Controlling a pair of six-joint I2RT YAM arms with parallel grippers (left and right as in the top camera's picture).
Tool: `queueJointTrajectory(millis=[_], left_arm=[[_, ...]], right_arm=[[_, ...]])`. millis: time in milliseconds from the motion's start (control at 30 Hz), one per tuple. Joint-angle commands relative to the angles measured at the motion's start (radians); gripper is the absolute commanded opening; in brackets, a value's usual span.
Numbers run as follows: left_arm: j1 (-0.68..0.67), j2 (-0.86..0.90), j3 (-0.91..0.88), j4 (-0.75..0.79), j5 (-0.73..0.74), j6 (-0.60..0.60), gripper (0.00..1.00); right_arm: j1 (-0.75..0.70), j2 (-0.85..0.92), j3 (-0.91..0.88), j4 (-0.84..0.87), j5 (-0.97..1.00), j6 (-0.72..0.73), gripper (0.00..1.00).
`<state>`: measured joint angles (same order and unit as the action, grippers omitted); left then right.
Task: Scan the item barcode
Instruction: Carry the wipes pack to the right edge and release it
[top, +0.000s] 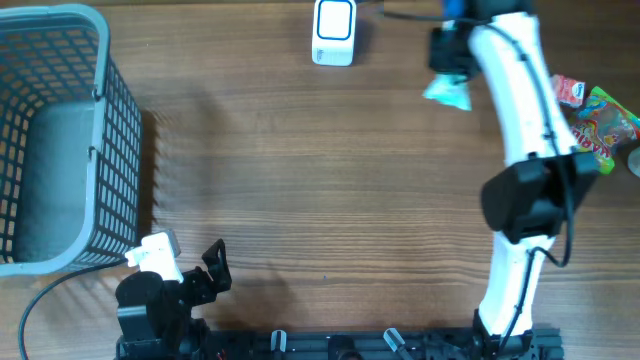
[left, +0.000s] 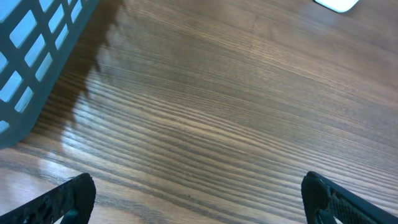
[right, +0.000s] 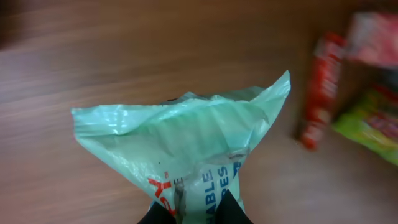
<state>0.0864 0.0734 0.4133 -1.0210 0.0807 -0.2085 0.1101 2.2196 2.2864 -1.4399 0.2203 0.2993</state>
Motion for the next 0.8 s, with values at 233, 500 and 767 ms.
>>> queueJointTrajectory(millis=[233, 500, 767], left_arm=[[0.005, -0.007, -0.003, 0.003, 0.015, -0.009, 1.00], [0.005, -0.007, -0.003, 0.003, 0.016, -0.009, 1.00], [0.005, -0.007, -0.003, 0.003, 0.015, -0.009, 1.00]], right_arm=[[-0.305, 0.000, -0.158, -0.169, 0.178, 0.176, 0.04], [-0.500, -0.001, -0.373, 0.019, 0.177, 0.145, 0.04], [-0.549, -0.026, -0.498, 0.191, 0.110, 0.079, 0.40]])
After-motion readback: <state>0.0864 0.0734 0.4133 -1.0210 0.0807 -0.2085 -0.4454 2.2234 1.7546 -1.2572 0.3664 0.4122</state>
